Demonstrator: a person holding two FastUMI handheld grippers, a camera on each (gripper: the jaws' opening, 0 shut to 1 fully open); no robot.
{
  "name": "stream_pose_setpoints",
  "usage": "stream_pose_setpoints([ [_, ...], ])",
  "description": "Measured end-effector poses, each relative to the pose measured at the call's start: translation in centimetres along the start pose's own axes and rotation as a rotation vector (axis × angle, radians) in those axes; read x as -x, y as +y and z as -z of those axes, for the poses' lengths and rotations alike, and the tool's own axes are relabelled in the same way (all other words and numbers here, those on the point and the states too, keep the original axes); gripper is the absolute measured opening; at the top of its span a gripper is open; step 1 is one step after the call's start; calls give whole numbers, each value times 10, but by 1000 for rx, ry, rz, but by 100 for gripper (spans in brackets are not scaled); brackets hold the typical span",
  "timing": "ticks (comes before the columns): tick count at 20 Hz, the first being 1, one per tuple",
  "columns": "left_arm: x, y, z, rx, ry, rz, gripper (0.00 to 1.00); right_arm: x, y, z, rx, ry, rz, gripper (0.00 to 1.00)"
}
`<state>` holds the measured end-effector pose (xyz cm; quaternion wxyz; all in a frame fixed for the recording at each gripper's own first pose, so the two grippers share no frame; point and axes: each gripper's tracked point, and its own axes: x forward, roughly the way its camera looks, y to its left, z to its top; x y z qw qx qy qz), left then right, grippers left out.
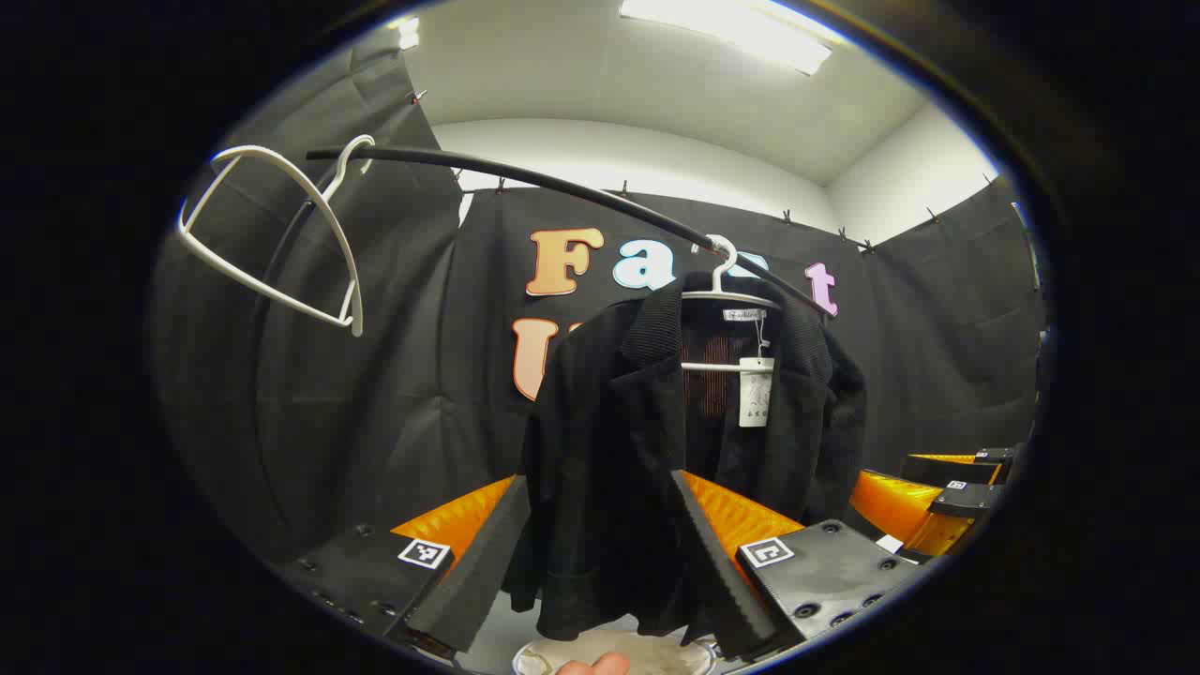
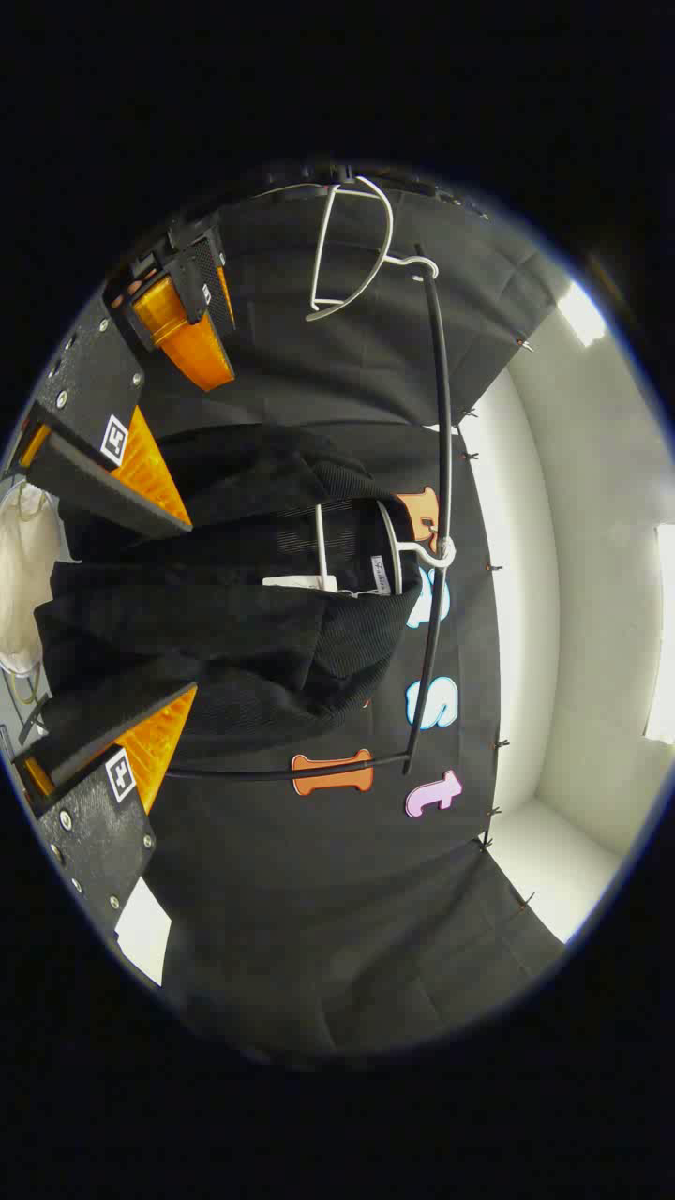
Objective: Grasp the clothes on the hanger with both hands and then place them into the laundry hamper below.
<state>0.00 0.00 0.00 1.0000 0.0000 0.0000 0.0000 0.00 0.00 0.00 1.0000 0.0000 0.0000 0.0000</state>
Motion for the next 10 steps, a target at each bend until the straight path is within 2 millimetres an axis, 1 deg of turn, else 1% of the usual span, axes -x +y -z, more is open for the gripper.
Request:
stream_pose_setpoints([
  [2, -1, 0, 0, -1, -3, -2, 92, -2, 0, 1, 2, 2, -1, 93],
  [3, -1, 1, 0, -1, -4, -4, 97, -3, 0, 0, 2, 3, -2, 93],
  [7, -1, 2, 1, 2, -1, -9, 92, -5, 2, 1, 1, 6, -7, 97],
  [8, -2, 3, 1, 3, -1, -11, 92, -6, 2, 3, 2, 8, -7, 94],
  [9, -2, 4, 2, 3, -1, -12, 92, -8, 2, 3, 4, 11, -8, 93],
  [10, -2, 3, 2, 3, -2, -12, 92, -8, 2, 5, 5, 12, -9, 99],
])
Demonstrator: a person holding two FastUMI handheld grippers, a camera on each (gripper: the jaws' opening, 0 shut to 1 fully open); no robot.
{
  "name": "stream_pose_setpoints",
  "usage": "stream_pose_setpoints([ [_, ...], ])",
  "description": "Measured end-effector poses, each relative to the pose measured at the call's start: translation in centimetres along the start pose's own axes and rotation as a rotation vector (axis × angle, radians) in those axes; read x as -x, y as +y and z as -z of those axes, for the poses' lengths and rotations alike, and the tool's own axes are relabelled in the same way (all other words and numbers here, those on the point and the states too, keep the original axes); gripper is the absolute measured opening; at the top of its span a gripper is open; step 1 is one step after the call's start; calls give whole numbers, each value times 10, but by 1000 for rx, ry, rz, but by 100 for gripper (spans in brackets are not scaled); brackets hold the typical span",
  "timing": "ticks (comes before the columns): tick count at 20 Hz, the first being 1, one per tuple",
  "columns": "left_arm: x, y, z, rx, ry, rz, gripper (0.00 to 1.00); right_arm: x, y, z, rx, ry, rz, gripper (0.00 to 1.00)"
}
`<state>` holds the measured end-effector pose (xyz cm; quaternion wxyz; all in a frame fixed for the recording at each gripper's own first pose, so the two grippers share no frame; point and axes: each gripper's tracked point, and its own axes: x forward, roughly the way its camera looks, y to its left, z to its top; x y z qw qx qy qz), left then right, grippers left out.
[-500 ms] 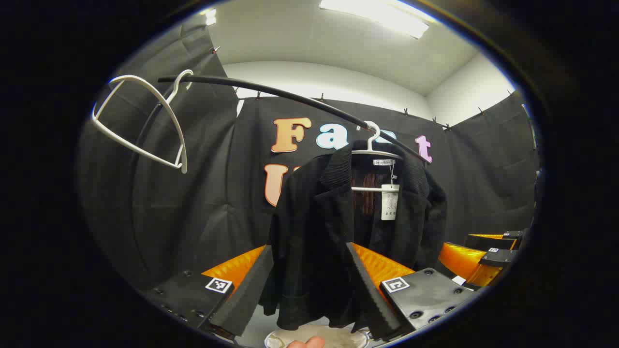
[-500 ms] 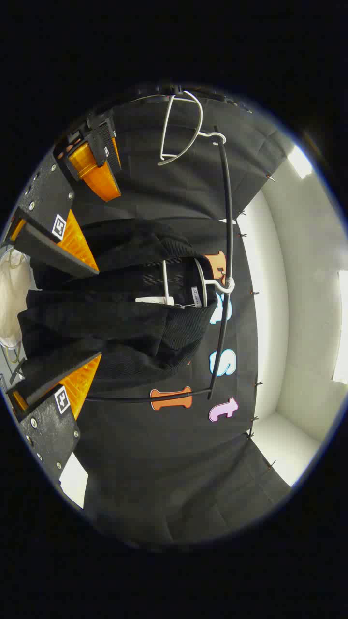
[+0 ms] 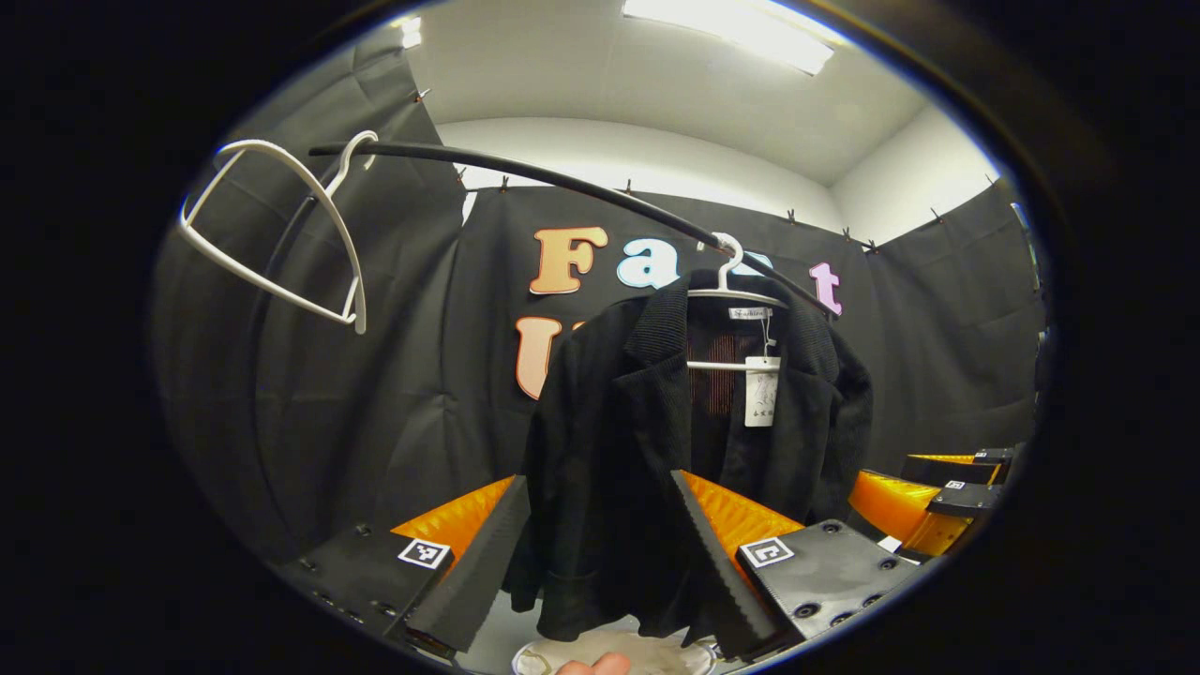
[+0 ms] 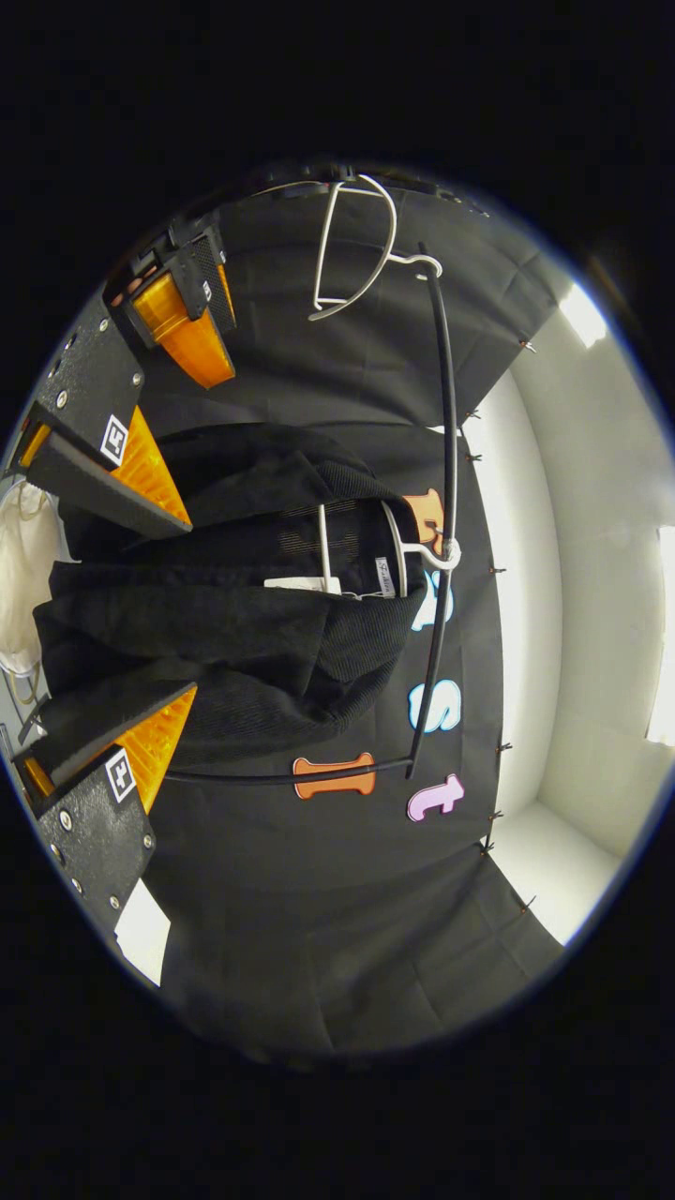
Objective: Grasp the clothes on the hanger with both hands and then place them into the laundry hamper below.
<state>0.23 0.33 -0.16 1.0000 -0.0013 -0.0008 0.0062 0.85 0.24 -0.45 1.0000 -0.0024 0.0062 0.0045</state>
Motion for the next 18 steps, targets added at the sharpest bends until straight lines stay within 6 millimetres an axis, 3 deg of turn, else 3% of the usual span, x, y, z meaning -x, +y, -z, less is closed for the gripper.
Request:
stream_pose_setpoints([
  [2, -1, 0, 0, -3, -1, 1, 93, -4, 0, 0, 10, 1, 2, 99],
  [3, -1, -1, 0, -3, -1, 2, 93, -8, -4, 1, 20, 7, 16, 93],
  [8, 0, -4, -2, -8, -8, 9, 100, -31, -10, -4, 9, 3, 28, 93],
  [9, 0, -4, -2, -8, -7, 11, 96, -37, -11, -5, 9, 1, 25, 93],
  [10, 1, -5, -2, -11, -7, 13, 92, -44, -10, -8, 11, -4, 21, 93],
  [15, 5, -5, -4, -17, -13, 11, 93, -92, -7, -18, 46, -29, 29, 99],
  [18, 5, -3, -2, -13, -7, 5, 94, -126, -6, -11, 87, -17, 59, 99],
])
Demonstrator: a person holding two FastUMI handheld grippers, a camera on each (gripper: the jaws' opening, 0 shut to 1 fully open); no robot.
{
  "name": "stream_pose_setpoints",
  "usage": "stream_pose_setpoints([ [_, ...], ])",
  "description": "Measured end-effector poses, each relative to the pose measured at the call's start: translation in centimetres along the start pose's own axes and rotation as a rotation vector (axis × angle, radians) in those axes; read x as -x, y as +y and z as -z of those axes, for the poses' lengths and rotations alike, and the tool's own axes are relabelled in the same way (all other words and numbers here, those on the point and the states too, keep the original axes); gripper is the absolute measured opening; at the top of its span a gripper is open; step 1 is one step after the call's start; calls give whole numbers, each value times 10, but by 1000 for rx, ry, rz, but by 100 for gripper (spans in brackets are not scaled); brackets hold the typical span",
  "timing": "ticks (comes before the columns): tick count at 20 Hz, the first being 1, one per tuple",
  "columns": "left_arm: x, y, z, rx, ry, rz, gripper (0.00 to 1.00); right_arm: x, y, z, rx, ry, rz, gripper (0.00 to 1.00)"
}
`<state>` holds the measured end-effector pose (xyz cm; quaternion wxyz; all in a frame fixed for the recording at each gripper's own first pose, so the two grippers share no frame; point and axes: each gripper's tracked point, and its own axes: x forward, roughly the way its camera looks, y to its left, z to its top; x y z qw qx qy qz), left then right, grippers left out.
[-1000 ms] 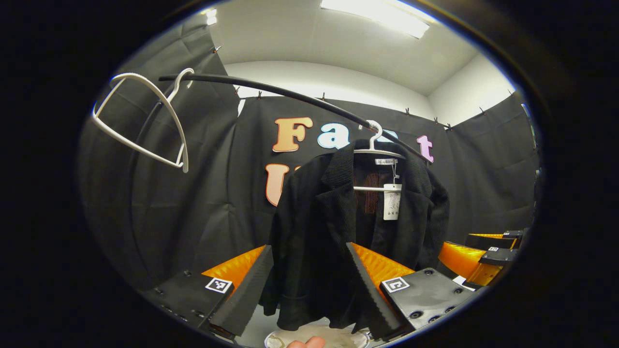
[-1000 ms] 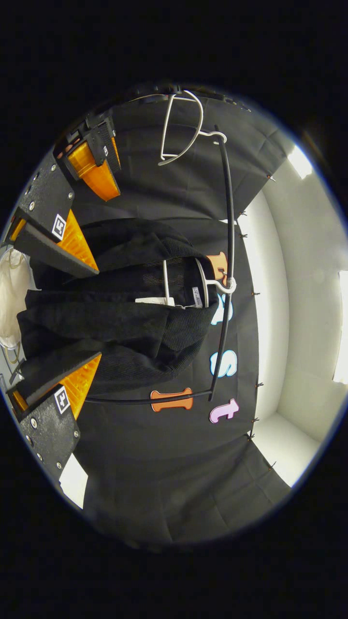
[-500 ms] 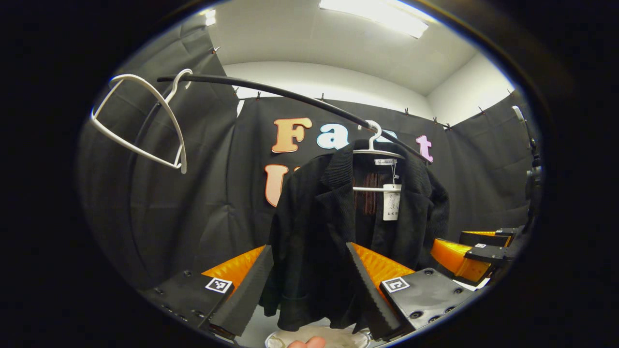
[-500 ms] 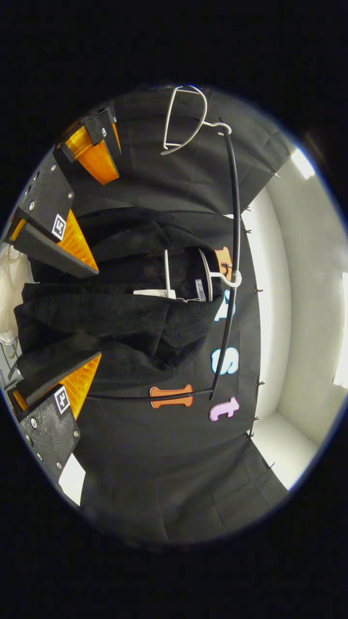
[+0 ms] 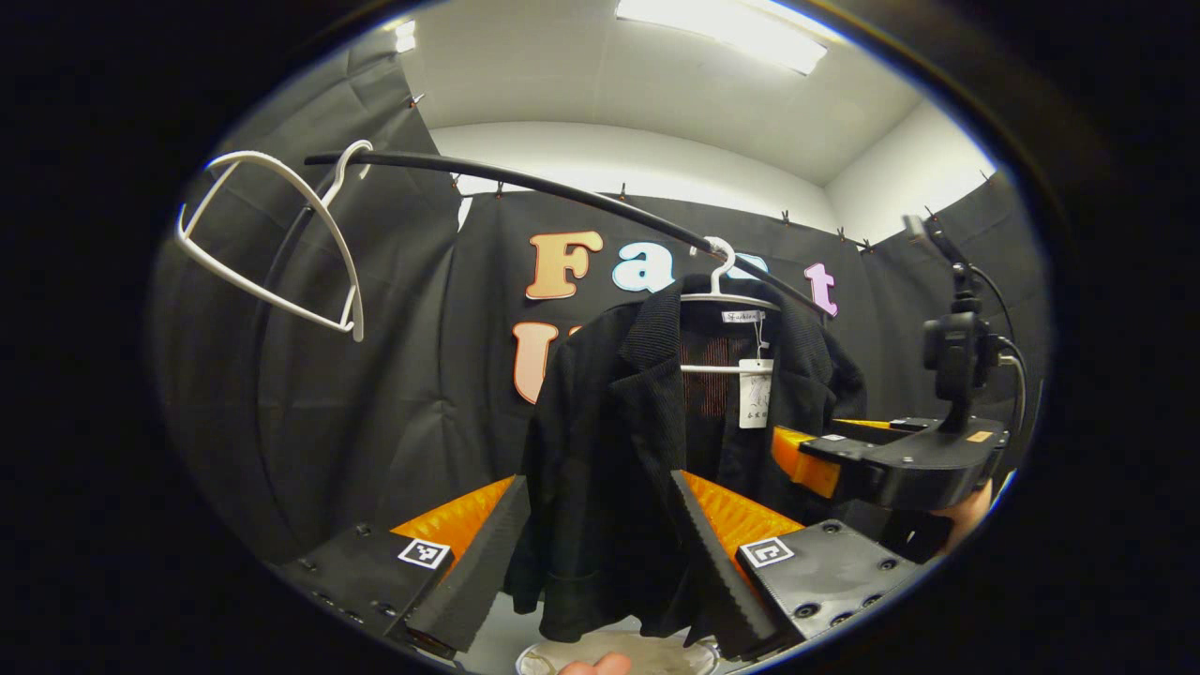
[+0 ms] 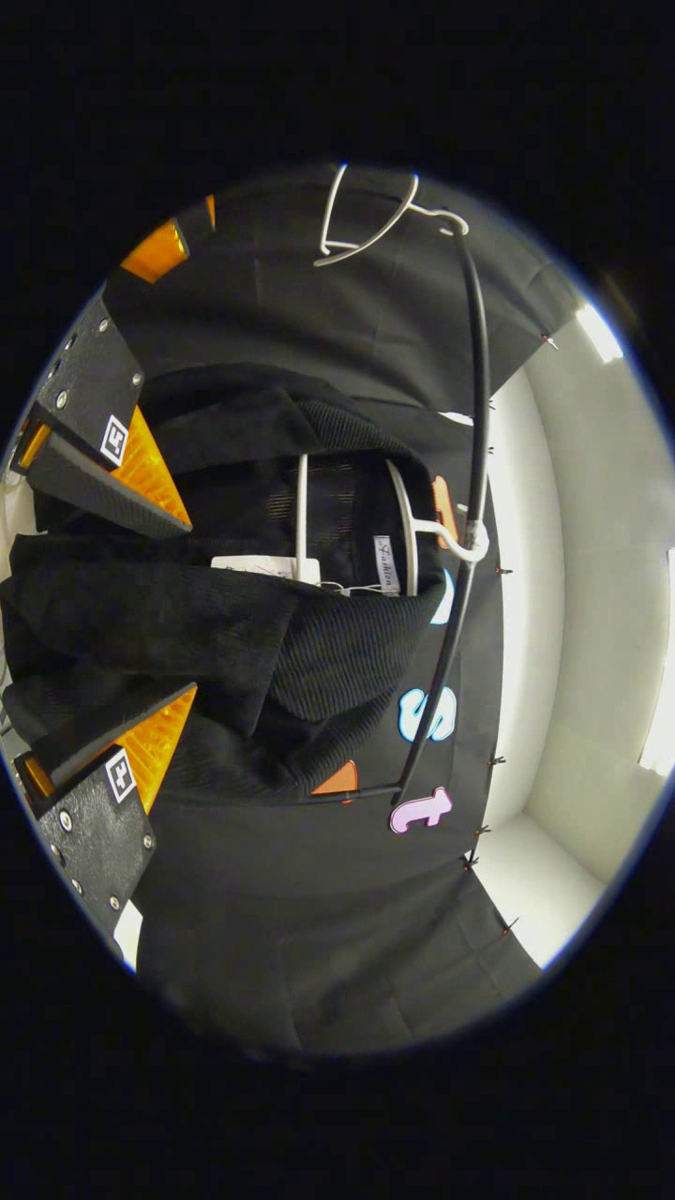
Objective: Grasp the clothes on the hanger with both hands and then place them into the laundry hamper below.
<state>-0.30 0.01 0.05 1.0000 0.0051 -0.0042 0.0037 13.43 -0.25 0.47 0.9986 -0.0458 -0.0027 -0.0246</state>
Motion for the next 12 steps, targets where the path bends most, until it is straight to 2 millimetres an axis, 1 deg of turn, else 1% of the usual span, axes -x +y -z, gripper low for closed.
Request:
stream_pose_setpoints([
  [2, -1, 1, 0, 5, 1, -4, 97, -17, -11, 6, 35, 10, 73, 99],
  [4, -3, 1, 2, 10, 2, -2, 100, -31, -16, 15, 36, 36, 104, 99],
  [5, -5, 1, 1, 9, -1, 0, 97, -36, -18, 17, 25, 41, 112, 98],
  [7, -13, -5, -1, 2, -13, 21, 96, -44, -20, 21, 15, 53, 111, 97],
  [8, -18, -13, 2, 3, -5, 50, 96, -46, -22, 22, 12, 59, 108, 83],
  [10, -32, -31, 1, 13, -6, 107, 96, -48, -26, 22, 9, 59, 105, 54],
  [12, -50, -44, 1, 10, -19, 138, 97, -46, -32, 23, 12, 71, 109, 25],
])
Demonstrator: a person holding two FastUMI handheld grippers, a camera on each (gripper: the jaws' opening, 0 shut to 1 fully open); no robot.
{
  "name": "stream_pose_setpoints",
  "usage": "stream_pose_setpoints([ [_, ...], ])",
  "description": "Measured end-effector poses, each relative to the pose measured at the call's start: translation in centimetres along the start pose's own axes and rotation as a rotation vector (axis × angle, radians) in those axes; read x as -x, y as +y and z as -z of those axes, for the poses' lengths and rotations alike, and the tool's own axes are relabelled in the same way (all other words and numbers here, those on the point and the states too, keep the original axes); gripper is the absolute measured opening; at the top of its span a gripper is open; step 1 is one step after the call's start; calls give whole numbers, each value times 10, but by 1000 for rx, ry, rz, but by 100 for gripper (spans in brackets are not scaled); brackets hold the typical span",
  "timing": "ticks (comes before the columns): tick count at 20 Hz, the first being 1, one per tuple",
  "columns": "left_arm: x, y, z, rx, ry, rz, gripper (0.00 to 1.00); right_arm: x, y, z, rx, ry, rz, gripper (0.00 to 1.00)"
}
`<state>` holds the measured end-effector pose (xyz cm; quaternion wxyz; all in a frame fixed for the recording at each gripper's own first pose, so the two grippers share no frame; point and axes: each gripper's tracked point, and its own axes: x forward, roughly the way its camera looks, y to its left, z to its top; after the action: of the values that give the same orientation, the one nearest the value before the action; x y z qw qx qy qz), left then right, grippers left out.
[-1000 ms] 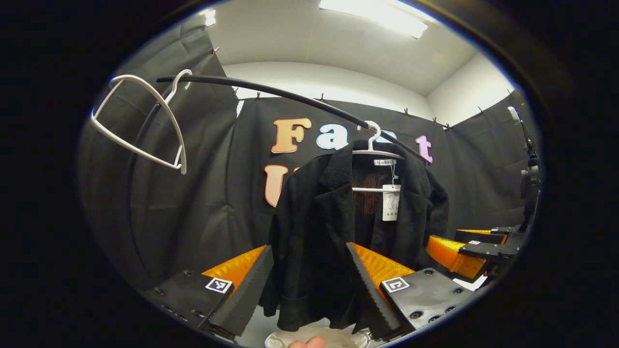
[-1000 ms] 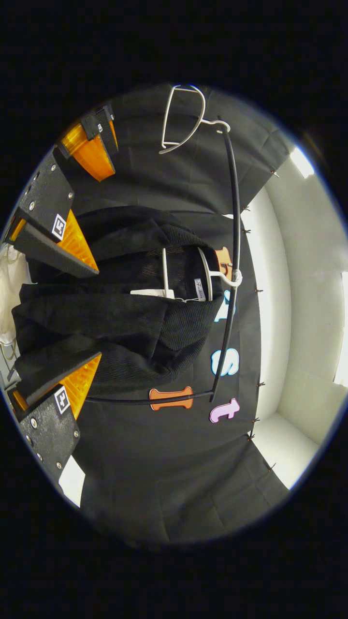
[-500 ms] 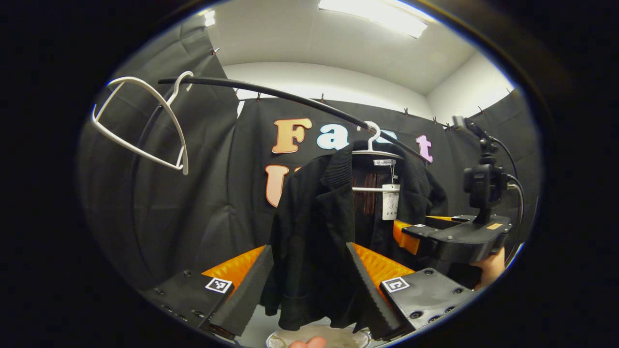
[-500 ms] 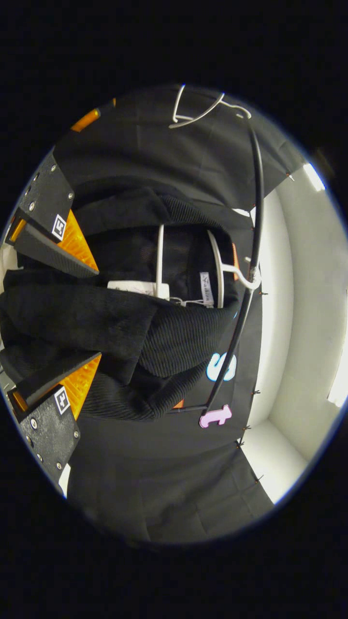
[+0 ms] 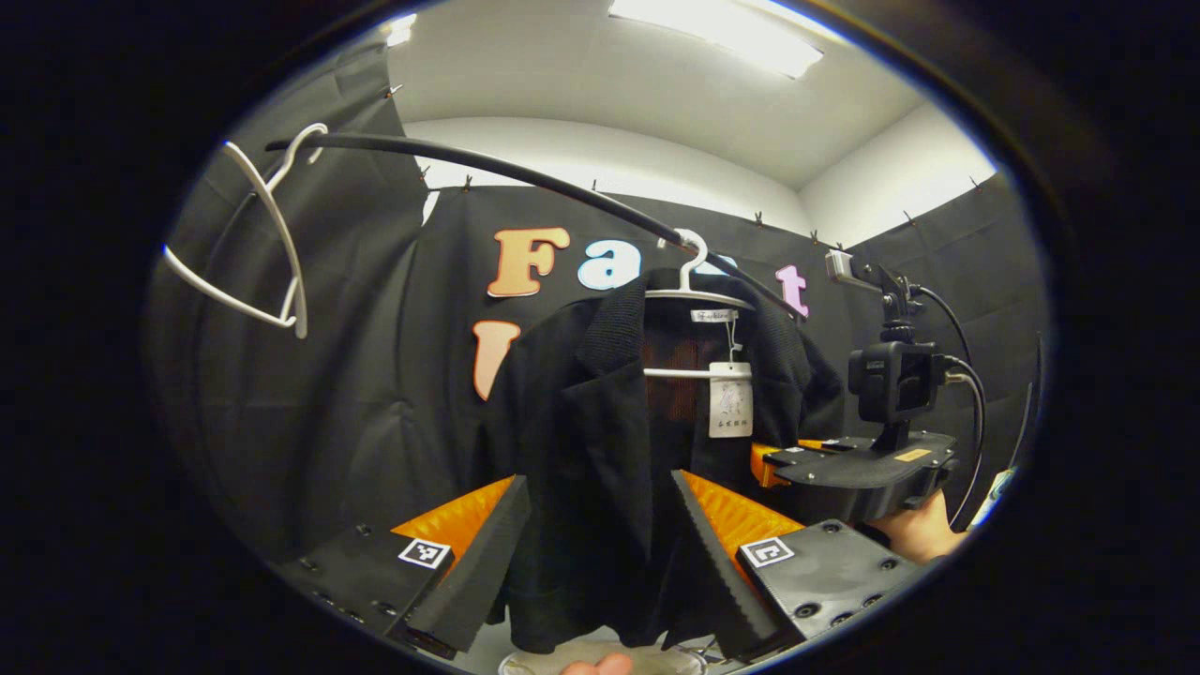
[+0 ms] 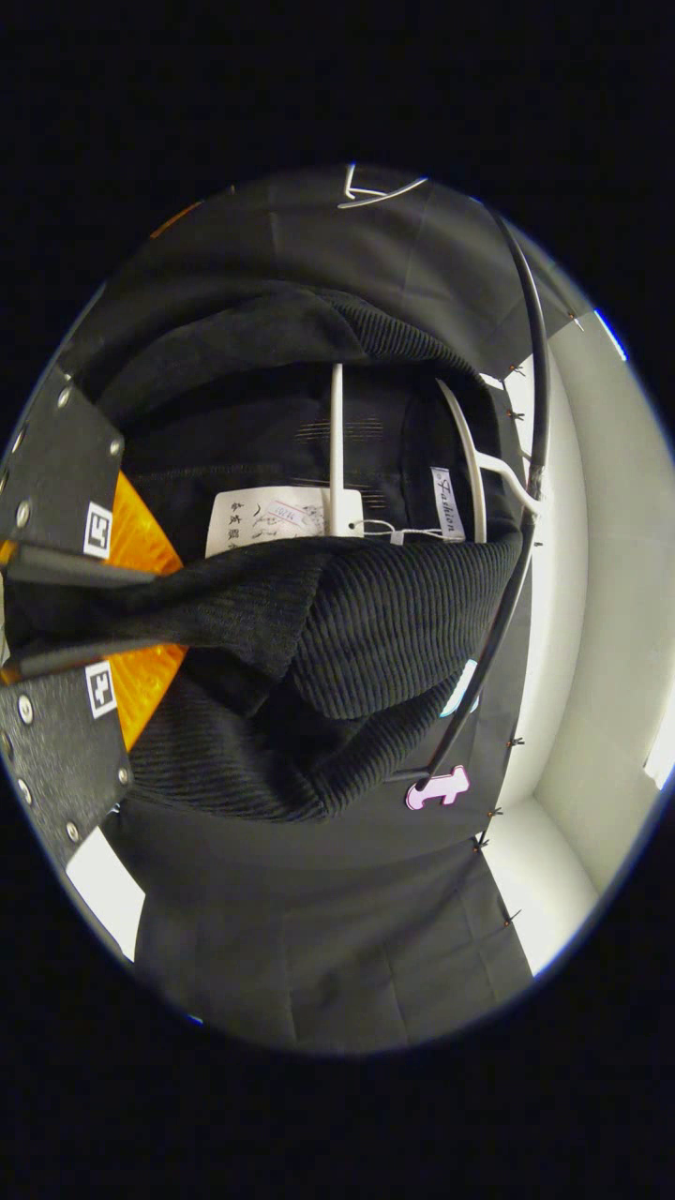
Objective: Grasp the clothes on the hanger with both hands and then place them into the laundry hamper below.
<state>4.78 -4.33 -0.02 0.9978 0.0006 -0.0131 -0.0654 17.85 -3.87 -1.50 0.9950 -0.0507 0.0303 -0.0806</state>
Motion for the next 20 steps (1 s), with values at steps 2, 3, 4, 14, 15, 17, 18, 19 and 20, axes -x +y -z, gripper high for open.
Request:
stream_pose_setpoints([
  [2, -20, -8, 4, -8, -11, 11, 100, 5, -1, -2, 7, 3, -18, 3],
  [3, -30, -12, 7, -13, -17, 9, 100, 10, -2, -5, 5, -4, -31, 1],
  [4, -42, -17, 11, -24, -18, 15, 98, 16, -2, -7, 2, -11, -45, 7],
  [14, -132, 0, 52, -78, -21, -191, 97, 49, -11, -28, 24, -63, -76, 7],
  [15, -137, 3, 54, -89, -24, -201, 93, 49, -10, -29, 31, -65, -81, 7],
  [17, -139, 10, 52, -89, -26, -205, 94, 52, -7, -30, 37, -71, -89, 7],
  [18, -137, 14, 49, -82, -26, -204, 89, 53, -7, -30, 38, -73, -86, 7],
  [19, -135, 24, 48, -80, -28, -221, 72, 53, -9, -31, 37, -81, -75, 7],
  [20, -132, 33, 45, -79, -32, -228, 55, 54, -11, -32, 30, -88, -69, 6],
])
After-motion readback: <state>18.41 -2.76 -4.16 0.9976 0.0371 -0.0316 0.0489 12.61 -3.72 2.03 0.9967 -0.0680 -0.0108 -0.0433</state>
